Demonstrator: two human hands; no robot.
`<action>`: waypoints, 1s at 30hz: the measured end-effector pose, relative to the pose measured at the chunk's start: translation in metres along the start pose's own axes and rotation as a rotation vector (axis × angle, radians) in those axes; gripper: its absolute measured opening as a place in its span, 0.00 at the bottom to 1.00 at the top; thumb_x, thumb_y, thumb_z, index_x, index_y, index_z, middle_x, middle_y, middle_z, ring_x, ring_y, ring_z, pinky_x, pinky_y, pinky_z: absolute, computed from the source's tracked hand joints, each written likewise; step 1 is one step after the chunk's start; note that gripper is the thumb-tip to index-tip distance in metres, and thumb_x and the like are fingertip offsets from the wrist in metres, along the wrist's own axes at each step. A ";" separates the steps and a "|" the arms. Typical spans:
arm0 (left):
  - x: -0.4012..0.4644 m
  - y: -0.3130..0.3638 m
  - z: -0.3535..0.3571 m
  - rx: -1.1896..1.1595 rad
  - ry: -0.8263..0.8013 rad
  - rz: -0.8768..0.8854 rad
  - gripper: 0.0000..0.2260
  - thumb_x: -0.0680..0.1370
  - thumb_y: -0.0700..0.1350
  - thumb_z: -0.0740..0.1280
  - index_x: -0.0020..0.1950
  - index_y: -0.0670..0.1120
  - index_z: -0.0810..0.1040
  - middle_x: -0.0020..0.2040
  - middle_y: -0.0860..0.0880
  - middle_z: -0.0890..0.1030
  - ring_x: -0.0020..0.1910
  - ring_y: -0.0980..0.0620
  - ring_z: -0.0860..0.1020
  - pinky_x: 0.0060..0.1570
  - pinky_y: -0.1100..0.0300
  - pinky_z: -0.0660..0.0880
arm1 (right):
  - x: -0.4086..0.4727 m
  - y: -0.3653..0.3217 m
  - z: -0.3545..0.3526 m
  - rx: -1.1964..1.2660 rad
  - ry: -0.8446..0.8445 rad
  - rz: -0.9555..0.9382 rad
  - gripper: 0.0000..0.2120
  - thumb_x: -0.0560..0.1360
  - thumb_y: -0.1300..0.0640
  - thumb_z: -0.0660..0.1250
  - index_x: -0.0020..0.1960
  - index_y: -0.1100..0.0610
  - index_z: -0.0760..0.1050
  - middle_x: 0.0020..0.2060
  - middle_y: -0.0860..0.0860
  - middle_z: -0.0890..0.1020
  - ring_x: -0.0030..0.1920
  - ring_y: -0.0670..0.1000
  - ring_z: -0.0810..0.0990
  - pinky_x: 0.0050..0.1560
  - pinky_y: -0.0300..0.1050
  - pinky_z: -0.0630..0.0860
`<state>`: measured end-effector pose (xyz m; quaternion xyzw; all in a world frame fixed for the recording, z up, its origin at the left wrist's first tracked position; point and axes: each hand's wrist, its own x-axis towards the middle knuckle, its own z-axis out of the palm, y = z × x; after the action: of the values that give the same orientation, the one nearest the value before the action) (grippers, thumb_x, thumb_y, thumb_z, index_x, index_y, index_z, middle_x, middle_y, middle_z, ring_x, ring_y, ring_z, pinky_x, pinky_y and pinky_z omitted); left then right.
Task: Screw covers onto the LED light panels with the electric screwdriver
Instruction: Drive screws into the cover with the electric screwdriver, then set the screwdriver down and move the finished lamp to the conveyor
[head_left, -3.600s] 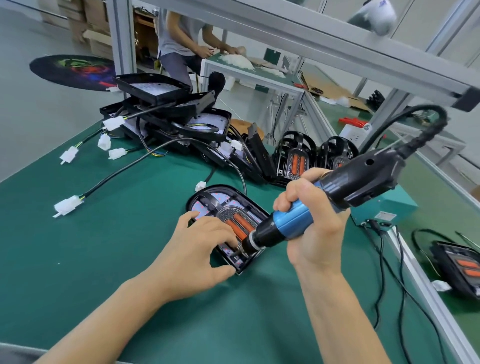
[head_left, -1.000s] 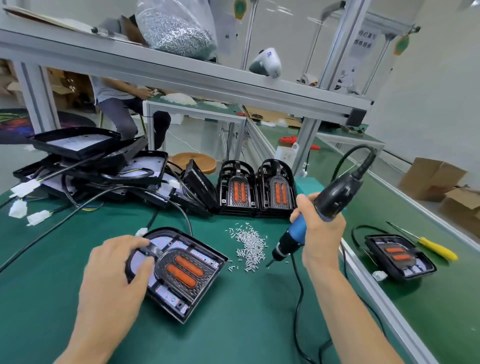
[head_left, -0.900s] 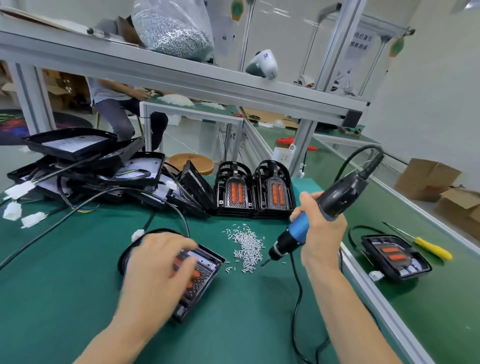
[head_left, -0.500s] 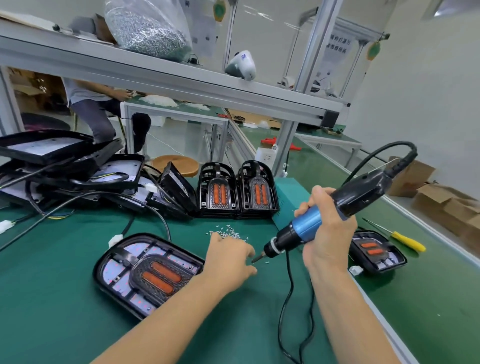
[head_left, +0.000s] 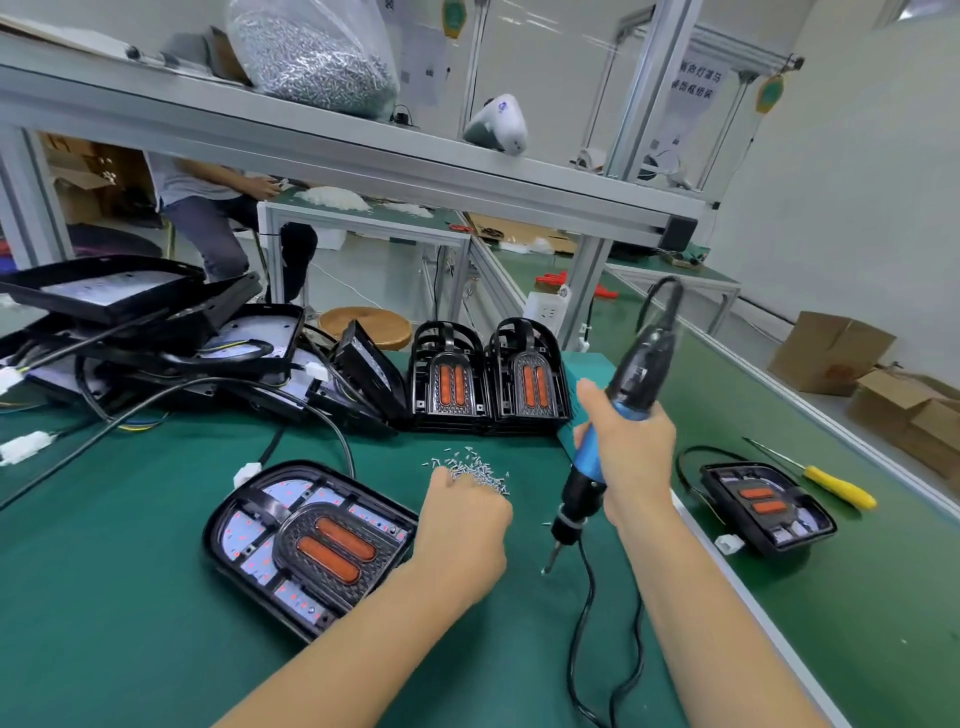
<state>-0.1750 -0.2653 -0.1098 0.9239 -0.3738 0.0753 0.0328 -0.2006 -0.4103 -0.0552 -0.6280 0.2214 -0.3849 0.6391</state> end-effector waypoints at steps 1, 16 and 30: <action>-0.005 -0.004 -0.002 -0.025 0.032 -0.021 0.10 0.76 0.43 0.61 0.54 0.50 0.79 0.52 0.51 0.79 0.55 0.48 0.71 0.53 0.54 0.57 | 0.005 0.005 0.002 -0.050 -0.025 0.065 0.14 0.70 0.52 0.76 0.39 0.54 0.70 0.27 0.48 0.75 0.24 0.49 0.75 0.29 0.43 0.72; -0.125 -0.142 -0.008 -0.385 0.389 -0.677 0.06 0.70 0.39 0.73 0.44 0.50 0.82 0.45 0.49 0.82 0.46 0.42 0.76 0.47 0.49 0.68 | 0.014 0.064 0.017 -1.120 -0.424 0.243 0.25 0.73 0.35 0.67 0.49 0.58 0.70 0.42 0.52 0.77 0.43 0.54 0.77 0.40 0.44 0.71; -0.136 -0.136 0.013 -0.591 0.174 -0.893 0.22 0.74 0.57 0.67 0.63 0.48 0.73 0.54 0.49 0.77 0.54 0.44 0.72 0.56 0.48 0.69 | 0.013 0.067 0.009 -1.536 -0.449 0.112 0.24 0.73 0.34 0.62 0.37 0.54 0.66 0.35 0.48 0.72 0.43 0.54 0.75 0.37 0.42 0.67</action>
<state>-0.1759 -0.0758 -0.1451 0.9346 0.0538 0.0218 0.3510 -0.1716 -0.4204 -0.1169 -0.9428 0.3216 0.0432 0.0759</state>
